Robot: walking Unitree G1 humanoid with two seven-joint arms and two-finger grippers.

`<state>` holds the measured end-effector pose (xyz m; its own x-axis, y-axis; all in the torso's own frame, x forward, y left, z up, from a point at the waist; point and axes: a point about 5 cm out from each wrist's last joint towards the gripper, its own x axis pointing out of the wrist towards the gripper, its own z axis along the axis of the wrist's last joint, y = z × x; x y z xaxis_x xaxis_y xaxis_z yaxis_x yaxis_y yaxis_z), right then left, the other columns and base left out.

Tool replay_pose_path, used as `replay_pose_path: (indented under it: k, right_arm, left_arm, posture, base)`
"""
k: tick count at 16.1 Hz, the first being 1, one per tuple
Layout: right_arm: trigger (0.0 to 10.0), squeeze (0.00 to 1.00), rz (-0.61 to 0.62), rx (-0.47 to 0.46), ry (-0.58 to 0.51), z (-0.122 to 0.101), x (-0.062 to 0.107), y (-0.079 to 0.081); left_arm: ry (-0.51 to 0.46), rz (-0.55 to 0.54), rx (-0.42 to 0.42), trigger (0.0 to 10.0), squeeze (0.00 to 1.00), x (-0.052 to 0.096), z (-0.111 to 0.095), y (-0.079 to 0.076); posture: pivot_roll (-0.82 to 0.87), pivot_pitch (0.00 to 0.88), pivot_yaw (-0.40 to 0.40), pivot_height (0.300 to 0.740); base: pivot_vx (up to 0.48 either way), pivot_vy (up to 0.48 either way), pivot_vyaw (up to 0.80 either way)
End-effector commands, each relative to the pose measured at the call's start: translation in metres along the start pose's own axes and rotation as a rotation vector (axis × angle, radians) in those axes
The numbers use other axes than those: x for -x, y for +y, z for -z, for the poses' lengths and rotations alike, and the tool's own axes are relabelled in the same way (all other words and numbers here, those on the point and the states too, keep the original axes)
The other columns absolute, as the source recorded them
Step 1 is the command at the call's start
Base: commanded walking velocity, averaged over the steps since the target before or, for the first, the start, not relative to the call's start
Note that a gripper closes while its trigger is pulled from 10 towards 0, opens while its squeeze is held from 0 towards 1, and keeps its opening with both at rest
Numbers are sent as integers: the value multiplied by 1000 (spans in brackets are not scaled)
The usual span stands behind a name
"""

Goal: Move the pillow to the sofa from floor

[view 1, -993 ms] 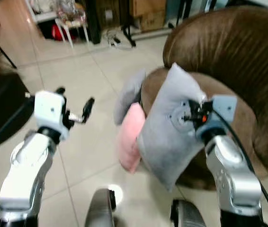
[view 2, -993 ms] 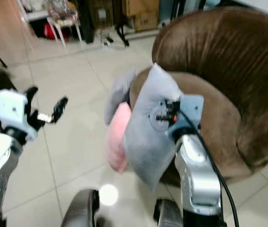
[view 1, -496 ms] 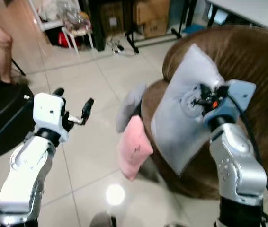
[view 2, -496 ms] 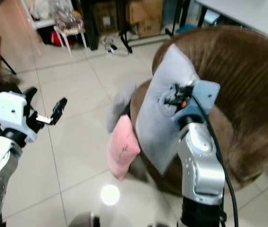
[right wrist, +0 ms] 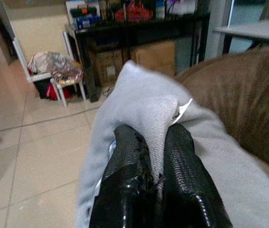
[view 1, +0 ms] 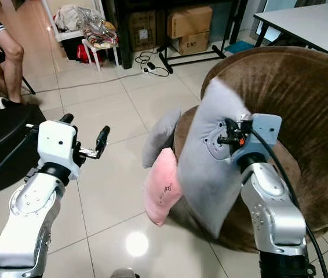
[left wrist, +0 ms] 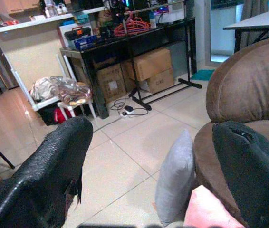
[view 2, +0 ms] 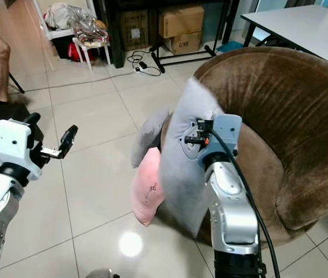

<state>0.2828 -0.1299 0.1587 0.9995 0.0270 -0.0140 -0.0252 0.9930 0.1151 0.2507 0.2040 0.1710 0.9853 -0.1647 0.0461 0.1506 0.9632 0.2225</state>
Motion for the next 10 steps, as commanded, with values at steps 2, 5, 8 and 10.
replay_pose_path:
  k: [2, 5, 8, 10]
  right_arm:
    - [10000, 0, -6, -71, -72, -10, 1, 5]
    - [10000, 0, -44, -119, -22, -5, 5, 9]
    - [10000, 0, -59, -87, -12, -3, 6, 14]
    - [10000, 0, -47, -67, -24, -4, 5, 14]
  left_arm:
    - [-14, -15, -21, 10000, 0, 3, -3, 2]
    - [-10, 0, -14, 10000, 0, 2, -3, -3]
    - [-15, -21, -25, 10000, 0, 3, -4, -3]
    - [-4, -25, -55, 10000, 0, 4, -2, -3]
  posture:
    - [46, 0, -9, 740]
    - [40, 0, 2, 740]
    - [45, 0, -4, 740]
    - [47, 0, -8, 740]
  base:
    - [0, 0, 0]
    - [0, 0, 0]
    - [0, 0, -533]
    - [0, 0, -800]
